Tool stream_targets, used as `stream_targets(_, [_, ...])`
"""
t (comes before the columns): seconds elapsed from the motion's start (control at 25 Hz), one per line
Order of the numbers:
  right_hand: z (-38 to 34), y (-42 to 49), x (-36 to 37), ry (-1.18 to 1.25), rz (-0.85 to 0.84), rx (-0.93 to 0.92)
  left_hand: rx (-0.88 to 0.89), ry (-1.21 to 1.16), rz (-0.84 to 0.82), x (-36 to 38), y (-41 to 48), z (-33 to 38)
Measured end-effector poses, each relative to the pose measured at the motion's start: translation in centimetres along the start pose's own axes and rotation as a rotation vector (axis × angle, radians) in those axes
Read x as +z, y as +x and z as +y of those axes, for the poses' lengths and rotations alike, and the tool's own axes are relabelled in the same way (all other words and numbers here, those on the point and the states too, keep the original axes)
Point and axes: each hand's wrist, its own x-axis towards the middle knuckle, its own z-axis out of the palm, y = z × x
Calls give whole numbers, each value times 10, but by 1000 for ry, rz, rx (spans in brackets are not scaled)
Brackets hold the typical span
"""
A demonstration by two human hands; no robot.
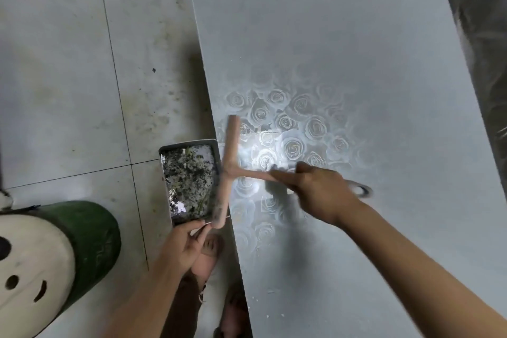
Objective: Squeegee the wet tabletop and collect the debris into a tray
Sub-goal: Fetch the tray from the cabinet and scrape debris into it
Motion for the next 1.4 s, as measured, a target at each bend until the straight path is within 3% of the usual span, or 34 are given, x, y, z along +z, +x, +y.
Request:
stream_targets(0.12, [-28,23,-16,-160,58,-51,38,90,2,0,0,7])
stream_targets(0.24, [-11,-12,-28,-94,116,-31,-2,52,-22,2,0,12])
stream_targets(0.44, [29,-108,-2,123,113,377,-29,72,-37,-2,-11,10])
stream_targets(0.56, [31,-152,46,235,56,492,-40,38,-148,-12,-12,6])
stream_targets(0.72, [23,-247,115,361,49,694,-39,82,-15,-24,-18,-8])
stream_targets(0.88, [44,-359,176,385,57,914,-30,123,-18,-40,-27,-29])
stream_targets(1.08, [36,-421,232,380,-78,891,-101,114,-75,-79,-40,-66])
stream_targets(1.28, [41,-411,248,225,-80,836,-94,100,-100,-114,-44,-100])
stream_targets(1.4, [46,-423,261,280,-10,822,-91,93,-151,-130,-44,-115])
